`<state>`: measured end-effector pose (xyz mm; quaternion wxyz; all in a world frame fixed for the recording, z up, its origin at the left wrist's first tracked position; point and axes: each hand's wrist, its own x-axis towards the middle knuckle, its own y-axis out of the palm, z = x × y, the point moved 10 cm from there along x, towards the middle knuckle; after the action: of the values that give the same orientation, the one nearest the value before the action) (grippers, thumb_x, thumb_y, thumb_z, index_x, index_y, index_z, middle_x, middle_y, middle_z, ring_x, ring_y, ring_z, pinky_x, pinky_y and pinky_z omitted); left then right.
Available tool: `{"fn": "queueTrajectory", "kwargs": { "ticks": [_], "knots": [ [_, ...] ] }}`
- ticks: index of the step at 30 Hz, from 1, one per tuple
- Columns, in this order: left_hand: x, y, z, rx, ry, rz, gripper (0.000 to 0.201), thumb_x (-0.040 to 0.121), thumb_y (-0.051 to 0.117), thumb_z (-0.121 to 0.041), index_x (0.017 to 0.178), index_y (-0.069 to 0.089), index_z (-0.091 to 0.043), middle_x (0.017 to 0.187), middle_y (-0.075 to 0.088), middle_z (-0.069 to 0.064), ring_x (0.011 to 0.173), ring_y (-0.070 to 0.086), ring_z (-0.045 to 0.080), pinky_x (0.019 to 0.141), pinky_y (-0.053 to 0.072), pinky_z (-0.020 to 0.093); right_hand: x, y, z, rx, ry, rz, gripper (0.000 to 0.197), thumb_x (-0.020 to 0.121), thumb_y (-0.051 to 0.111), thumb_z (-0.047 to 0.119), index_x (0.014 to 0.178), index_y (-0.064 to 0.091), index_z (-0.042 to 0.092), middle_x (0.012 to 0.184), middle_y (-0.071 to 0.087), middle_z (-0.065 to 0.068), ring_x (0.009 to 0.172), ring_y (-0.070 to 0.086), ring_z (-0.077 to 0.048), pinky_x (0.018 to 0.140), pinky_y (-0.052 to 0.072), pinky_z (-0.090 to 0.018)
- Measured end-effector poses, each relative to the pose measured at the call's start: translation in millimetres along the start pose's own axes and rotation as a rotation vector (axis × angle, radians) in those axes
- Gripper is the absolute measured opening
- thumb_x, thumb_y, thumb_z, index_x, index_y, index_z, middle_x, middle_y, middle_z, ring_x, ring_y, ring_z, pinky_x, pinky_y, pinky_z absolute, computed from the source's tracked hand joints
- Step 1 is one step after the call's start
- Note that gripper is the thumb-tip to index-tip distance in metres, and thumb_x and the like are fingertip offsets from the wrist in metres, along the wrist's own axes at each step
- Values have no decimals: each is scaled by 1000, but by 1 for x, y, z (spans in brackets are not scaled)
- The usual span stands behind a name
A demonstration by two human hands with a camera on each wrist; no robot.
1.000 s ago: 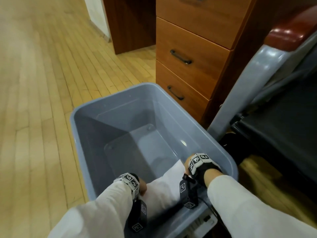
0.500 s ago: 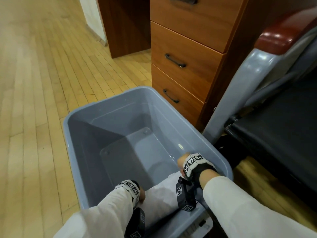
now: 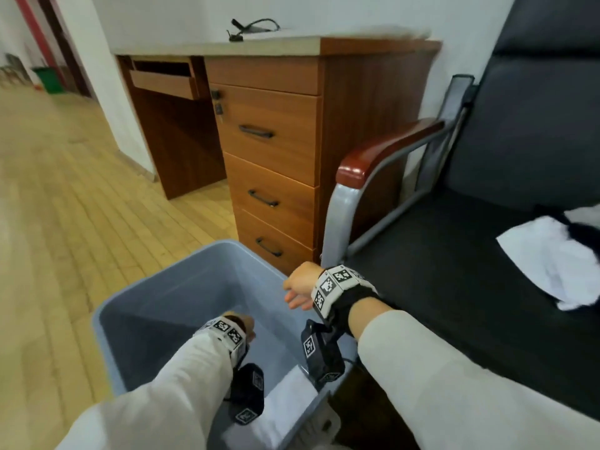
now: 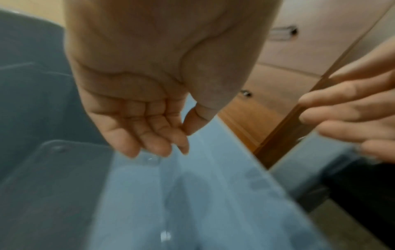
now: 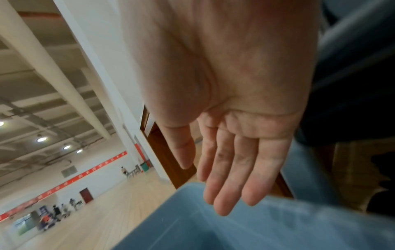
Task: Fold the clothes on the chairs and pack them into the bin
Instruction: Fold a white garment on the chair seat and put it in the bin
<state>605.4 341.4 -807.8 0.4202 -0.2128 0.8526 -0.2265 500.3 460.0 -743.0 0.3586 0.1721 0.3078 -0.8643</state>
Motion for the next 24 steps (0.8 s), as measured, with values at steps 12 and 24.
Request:
{"fn": "queueTrajectory", "kwargs": {
  "ticks": [12,24],
  "knots": [
    [-119,137,-241,-265,524,274,23,90,54,1,71,52,-11,67,53,6,58,51,14,56,46,24,-141,-241,-114,180,131,-508,23,98,46,18,76,53,14,74,59,1,61,55,-11,56,40,-22],
    [-210,303,-336,22,973,255,33,82,68,-20,113,58,-19,117,60,5,110,58,23,94,47,29,-266,-356,-262,150,209,-1127,29,87,54,10,111,69,18,121,65,-5,112,59,-27,90,45,-28]
  ]
}}
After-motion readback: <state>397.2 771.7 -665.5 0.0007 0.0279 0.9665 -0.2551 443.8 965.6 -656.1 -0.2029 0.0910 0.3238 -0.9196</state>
